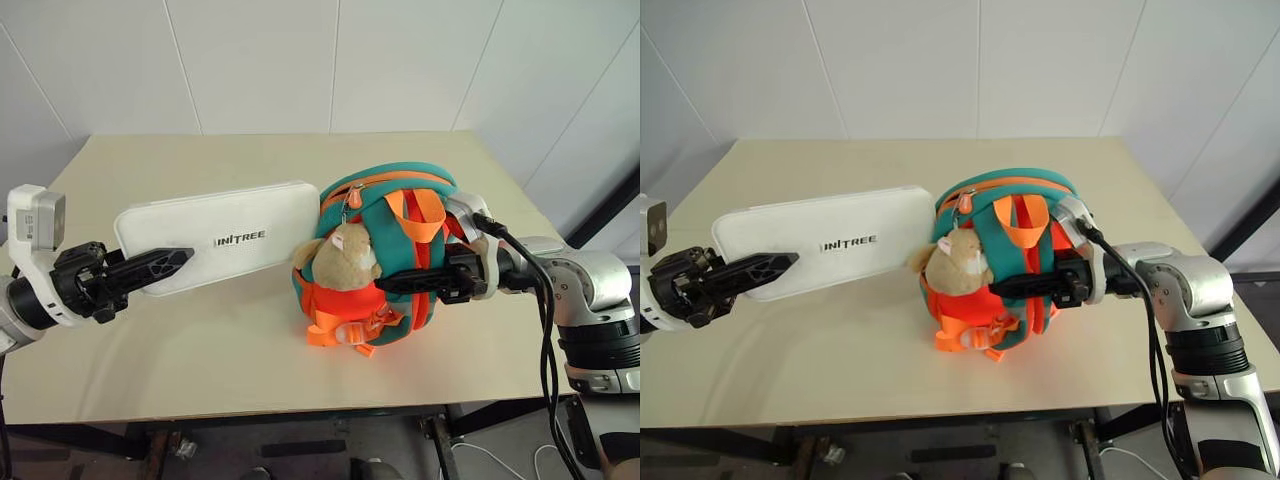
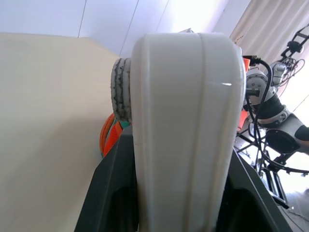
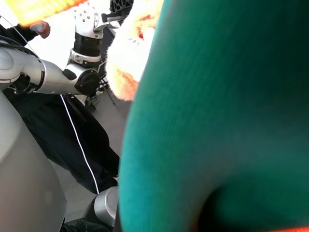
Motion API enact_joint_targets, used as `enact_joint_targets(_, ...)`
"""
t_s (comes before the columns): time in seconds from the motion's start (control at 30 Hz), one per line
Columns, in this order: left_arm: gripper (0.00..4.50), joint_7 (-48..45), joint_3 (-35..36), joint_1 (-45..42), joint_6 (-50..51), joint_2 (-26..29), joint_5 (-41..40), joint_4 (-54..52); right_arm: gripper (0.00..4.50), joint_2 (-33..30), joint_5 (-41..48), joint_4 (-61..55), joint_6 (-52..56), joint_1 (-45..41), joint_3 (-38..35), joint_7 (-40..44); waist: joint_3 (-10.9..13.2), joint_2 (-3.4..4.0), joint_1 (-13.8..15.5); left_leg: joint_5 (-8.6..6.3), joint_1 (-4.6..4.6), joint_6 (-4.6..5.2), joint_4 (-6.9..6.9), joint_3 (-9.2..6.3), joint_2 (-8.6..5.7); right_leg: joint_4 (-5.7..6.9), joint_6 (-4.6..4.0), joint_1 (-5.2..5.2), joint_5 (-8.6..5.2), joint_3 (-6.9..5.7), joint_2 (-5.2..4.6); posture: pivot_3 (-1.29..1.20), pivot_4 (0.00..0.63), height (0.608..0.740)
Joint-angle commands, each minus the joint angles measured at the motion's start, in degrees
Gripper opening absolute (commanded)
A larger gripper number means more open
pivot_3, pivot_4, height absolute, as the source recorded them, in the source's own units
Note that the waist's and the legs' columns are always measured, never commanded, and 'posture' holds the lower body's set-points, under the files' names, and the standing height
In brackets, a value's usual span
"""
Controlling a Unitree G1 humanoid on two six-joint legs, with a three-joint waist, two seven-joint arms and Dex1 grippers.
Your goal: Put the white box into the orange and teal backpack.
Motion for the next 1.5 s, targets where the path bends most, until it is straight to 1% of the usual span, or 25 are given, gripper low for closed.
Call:
enact_joint_targets(0.03, 1.28, -3.6, -2.7, -0.5, -5.0, 2.4, 2.6, -0.6, 0.02, -0.7, 1.1, -1.6, -0.5, 0.6, -0.3, 0.0, 0.0, -0.01, 0.1, 0.0, 0.0, 0.0, 0.01, 0.0, 0.0, 0.0, 0.0, 0.0, 0.0, 0.0, 0.0, 0.0, 0.15, 0.74)
enact_joint_targets(0.17, 1.28, -9.6, -8.3, 0.1, -11.6, 5.2, 8.9, 0.3, 0.02, -0.6, 1.0, -1.4, -0.6, 0.7, -0.2, -0.4, 0.0, -0.01, 0.1, 0.0, -0.01, 0.0, 0.0, 0.0, -0.01, -0.03, -0.01, 0.01, 0.0, 0.0, 0.0, 0.0, 0.15, 0.74)
enact_joint_targets(0.3, 1.28, -16.0, -16.5, -1.5, -26.7, 8.3, 22.3, 4.5, 0.02, -0.3, 1.3, -1.9, -0.4, 0.9, -0.5, -1.2, 0.0, -0.01, 0.1, 0.0, 0.01, 0.0, 0.0, 0.01, -0.01, -0.02, -0.01, 0.0, -0.01, -0.01, 0.01, 0.0, 0.15, 0.74)
enact_joint_targets(0.4, 1.28, -17.7, -21.5, -4.4, -32.7, 9.9, 28.7, 8.3, 0.02, 0.1, 1.6, -2.1, -0.2, 0.9, -0.5, -1.7, 0.0, -0.01, 0.1, 0.0, 0.0, 0.0, 0.01, 0.03, -0.01, -0.05, -0.05, 0.01, 0.01, 0.0, 0.01, 0.0, 0.15, 0.74)
enact_joint_targets(0.5, 1.28, -18.1, -25.1, -10.7, -33.8, 9.5, 30.0, 11.1, 0.02, 0.5, 1.9, -2.5, -0.1, 1.0, -0.4, -2.2, 0.0, -0.01, 0.3, 0.01, 0.0, 0.02, 0.01, 0.03, 0.0, -0.02, -0.03, 0.01, 0.02, 0.0, 0.02, 0.0, 0.15, 0.74)
enact_joint_targets(0.6, 1.28, -18.3, -28.6, -16.6, -32.7, 8.2, 30.2, 11.7, 0.02, 0.7, 2.4, -2.9, -0.1, 1.2, -0.4, -2.7, 0.0, -0.01, 0.5, 0.01, -0.03, 0.04, 0.06, 0.03, -0.01, 0.0, 0.01, 0.02, 0.04, 0.01, 0.02, 0.0, 0.15, 0.74)
enact_joint_targets(0.77, 1.28, -18.1, -32.8, -23.1, -30.0, 5.2, 30.0, 11.1, 0.02, 1.0, 3.3, -3.8, 0.0, 2.0, -0.5, -3.7, 0.0, -0.01, 1.0, 0.0, -0.05, 0.06, 0.09, 0.04, -0.01, 0.01, 0.03, 0.01, 0.05, 0.03, 0.05, 0.0, 0.15, 0.74)
enact_joint_targets(0.87, 1.28, -17.3, -33.7, -25.8, -27.5, 3.5, 29.3, 11.1, 0.02, 1.1, 3.8, -4.5, 0.1, 2.6, -0.5, -4.2, 0.0, -0.01, 1.1, 0.0, -0.06, 0.06, 0.11, 0.04, 0.01, 0.03, 0.05, 0.0, 0.05, 0.05, 0.09, 0.0, 0.15, 0.74)
enact_joint_targets(0.93, 1.28, -16.2, -34.1, -29.0, -26.0, 1.1, 28.5, 12.2, 0.02, 1.3, 4.0, -4.8, 0.0, 2.8, -0.6, -4.6, 0.0, -0.01, 1.1, 0.0, -0.06, 0.06, 0.12, 0.06, 0.02, 0.05, 0.06, -0.02, 0.05, 0.07, 0.1, 0.0, 0.15, 0.74)
enact_joint_targets(1.0, 1.28, -14.6, -35.7, -32.0, -24.8, -1.5, 29.6, 13.2, 0.02, 1.5, 4.2, -5.0, -0.2, 3.0, -0.7, -5.0, 0.0, -0.01, 1.4, 0.0, -0.06, 0.06, 0.18, 0.06, 0.02, 0.07, 0.06, -0.02, 0.05, 0.07, 0.12, 0.0, 0.15, 0.74)
enact_joint_targets(1.07, 1.28, -13.0, -37.5, -33.6, -24.5, -3.7, 31.6, 14.1, 0.02, 1.7, 4.2, -5.1, -0.4, 3.1, -0.8, -5.4, 0.0, -0.01, 1.4, -0.01, -0.08, 0.07, 0.29, 0.06, 0.02, 0.08, 0.1, 0.01, 0.07, 0.09, 0.12, 0.0, 0.15, 0.74)
enact_joint_targets(1.13, 1.28, -11.9, -38.2, -34.4, -23.8, -5.7, 31.9, 14.5, 0.02, 2.0, 4.3, -5.2, -0.6, 3.1, -0.7, -5.7, 0.0, -0.01, 1.3, -0.04, -0.09, 0.13, 0.49, 0.08, 0.02, 0.12, 0.12, 0.03, 0.08, 0.16, 0.12, 0.0, 0.15, 0.74)
enact_joint_targets(1.23, 1.28, -10.8, -42.1, -35.6, -26.1, -9.8, 35.7, 17.1, 0.02, 2.5, 4.3, -5.1, -1.1, 3.0, -0.7, -6.3, 0.0, -0.01, 1.4, -0.05, -0.1, 0.15, 0.61, 0.12, 0.02, 0.17, 0.16, 0.04, 0.11, 0.21, 0.13, 0.0, 0.15, 0.74)
enact_joint_targets(1.33, 1.28, -11.6, -45.0, -36.1, -28.9, -11.9, 39.3, 19.2, 0.02, 3.0, 4.4, -5.2, -1.2, 2.9, -0.6, -6.8, 0.0, -0.01, 1.3, -0.05, -0.09, 0.15, 0.69, 0.12, 0.02, 0.21, 0.21, 0.07, 0.13, 0.26, 0.15, 0.0, 0.15, 0.74)
enact_joint_targets(1.5, 1.28, -10.8, -49.3, -38.7, -34.4, -19.3, 44.8, 26.4, 0.02, 3.5, 4.8, -5.9, -1.4, 3.2, -0.6, -7.8, 0.0, -0.01, 1.5, -0.04, -0.08, 0.16, 0.7, 0.15, 0.02, 0.25, 0.22, 0.05, 0.14, 0.35, 0.19, 0.0, 0.15, 0.74)
